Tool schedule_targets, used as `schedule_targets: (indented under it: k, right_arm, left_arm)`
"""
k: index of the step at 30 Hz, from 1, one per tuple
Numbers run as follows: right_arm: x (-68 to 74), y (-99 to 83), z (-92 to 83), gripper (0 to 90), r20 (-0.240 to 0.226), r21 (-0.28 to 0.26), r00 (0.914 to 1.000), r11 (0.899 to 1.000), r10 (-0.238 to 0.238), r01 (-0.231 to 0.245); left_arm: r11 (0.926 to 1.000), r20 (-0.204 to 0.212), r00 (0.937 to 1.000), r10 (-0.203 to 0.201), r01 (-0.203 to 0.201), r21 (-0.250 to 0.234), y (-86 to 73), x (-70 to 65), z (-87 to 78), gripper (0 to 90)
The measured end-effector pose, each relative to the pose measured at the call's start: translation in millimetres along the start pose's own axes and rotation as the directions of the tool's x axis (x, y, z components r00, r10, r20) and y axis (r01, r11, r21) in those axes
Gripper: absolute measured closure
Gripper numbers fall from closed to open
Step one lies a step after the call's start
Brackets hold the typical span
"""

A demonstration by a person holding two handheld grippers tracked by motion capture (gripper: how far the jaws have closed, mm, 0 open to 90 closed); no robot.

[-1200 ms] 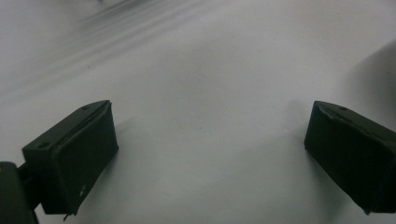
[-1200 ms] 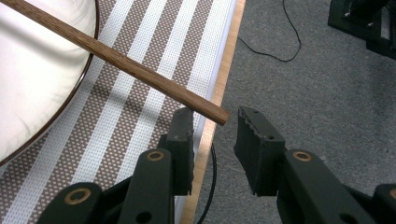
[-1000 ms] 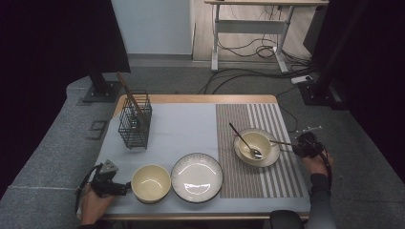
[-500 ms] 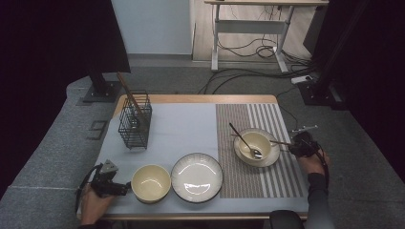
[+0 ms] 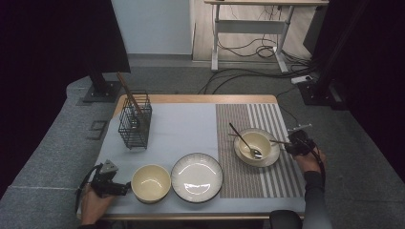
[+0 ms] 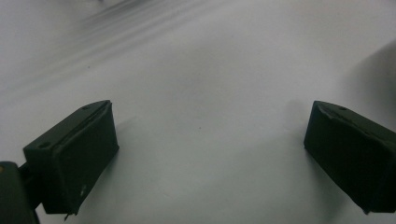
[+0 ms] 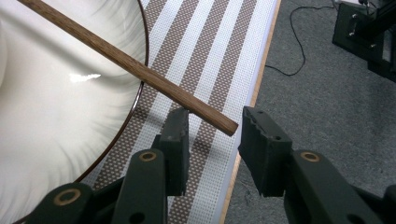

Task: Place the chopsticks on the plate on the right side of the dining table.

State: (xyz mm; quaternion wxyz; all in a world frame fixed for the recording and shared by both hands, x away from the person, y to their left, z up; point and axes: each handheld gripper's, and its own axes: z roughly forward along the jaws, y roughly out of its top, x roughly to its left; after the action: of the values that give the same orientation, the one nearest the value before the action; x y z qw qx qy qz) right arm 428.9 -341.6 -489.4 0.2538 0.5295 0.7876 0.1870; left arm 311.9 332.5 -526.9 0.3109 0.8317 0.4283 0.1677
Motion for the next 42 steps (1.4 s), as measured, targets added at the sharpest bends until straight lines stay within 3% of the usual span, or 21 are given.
schedule_targets:
  k: [11, 31, 42]
  right_arm:
    - [-1.8, 6.4, 5.8, 61.2, 0.021, -0.002, 0.9998, 1.000, 0.001, -0.001]
    - [3.6, 18.0, 12.2, 64.2, 0.012, -0.003, 0.9992, 0.999, -0.038, 0.038]
    - [6.1, 22.4, 15.1, 60.0, 0.032, -0.002, 0.9978, 0.998, -0.058, 0.059]
  left_arm:
    - [1.0000, -0.001, 1.0000, 0.000, 0.000, 0.000, 0.0, -0.1, 0.0, 2.7]
    - [1.0000, -0.002, 1.0000, 0.000, 0.000, -0.001, -0.1, -0.3, -0.1, 2.9]
    - [1.0000, -0.002, 1.0000, 0.000, 0.000, -0.001, -0.2, -0.3, -0.1, 2.9]
